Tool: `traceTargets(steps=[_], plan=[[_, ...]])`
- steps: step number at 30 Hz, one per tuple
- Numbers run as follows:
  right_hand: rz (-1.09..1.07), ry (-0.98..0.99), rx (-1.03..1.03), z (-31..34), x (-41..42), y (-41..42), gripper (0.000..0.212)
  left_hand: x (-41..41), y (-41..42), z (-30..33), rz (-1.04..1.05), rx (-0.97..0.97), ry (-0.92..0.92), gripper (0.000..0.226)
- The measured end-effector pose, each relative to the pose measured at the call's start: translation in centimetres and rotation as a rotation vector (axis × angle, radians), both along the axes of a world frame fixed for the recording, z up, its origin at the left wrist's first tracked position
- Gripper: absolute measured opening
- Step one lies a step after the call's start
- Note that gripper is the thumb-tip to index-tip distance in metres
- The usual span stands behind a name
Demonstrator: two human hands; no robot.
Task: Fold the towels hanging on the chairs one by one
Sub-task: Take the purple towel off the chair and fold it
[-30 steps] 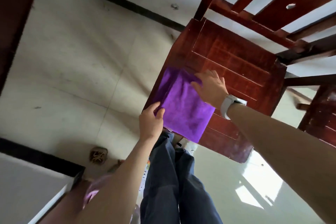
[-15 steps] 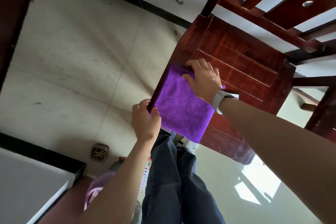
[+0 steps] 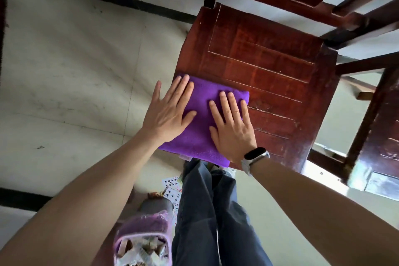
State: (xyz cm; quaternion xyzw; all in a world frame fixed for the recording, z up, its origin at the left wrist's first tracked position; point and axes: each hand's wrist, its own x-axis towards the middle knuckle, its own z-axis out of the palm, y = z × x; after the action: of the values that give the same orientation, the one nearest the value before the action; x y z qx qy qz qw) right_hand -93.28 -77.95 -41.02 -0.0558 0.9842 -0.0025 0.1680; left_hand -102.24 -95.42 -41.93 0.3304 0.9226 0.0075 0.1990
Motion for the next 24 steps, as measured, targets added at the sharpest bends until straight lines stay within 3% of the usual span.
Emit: traceTargets(steps=[6,9,12,15,18,20,24], plan=[[-0.075,0.068,-0.15,0.6,0.3,0.3,0.055,-0.3,0.7,1.4,0.018,-0.011,-0.028,0.071],[-0.481,0.065,-0.323,2.2,2.1,0.3,0.056,-0.8,1.7,2.6,-0.013,0.053,0.014,0.067],[-0.931,-0.255,-0.425,3.6,3.6,-0.6,0.06,-1.4,3.0,3.1,-0.106,0.058,-0.029,0.063],[-1.098,-0.507,-0.496,4.2,3.4,-1.5,0.054,-2.4,4.1,2.5,-0.088,0.007,-0.109,0.063],[-1.179,-0.573,-0.543,4.9,2.0,-0.6,0.049,-2.9,4.7,2.4,-0.003,0.003,-0.072,0.054],[-1.147,-0.498,-0.501,5.4,1.2,1.7,0.047,-2.8,5.0,2.9,0.059,0.014,-0.018,0.045],[-1.125,0.1,-0.467,6.0,-0.3,8.0,0.041,-1.8,5.7,3.7,0.346,0.015,-0.241,0.049]])
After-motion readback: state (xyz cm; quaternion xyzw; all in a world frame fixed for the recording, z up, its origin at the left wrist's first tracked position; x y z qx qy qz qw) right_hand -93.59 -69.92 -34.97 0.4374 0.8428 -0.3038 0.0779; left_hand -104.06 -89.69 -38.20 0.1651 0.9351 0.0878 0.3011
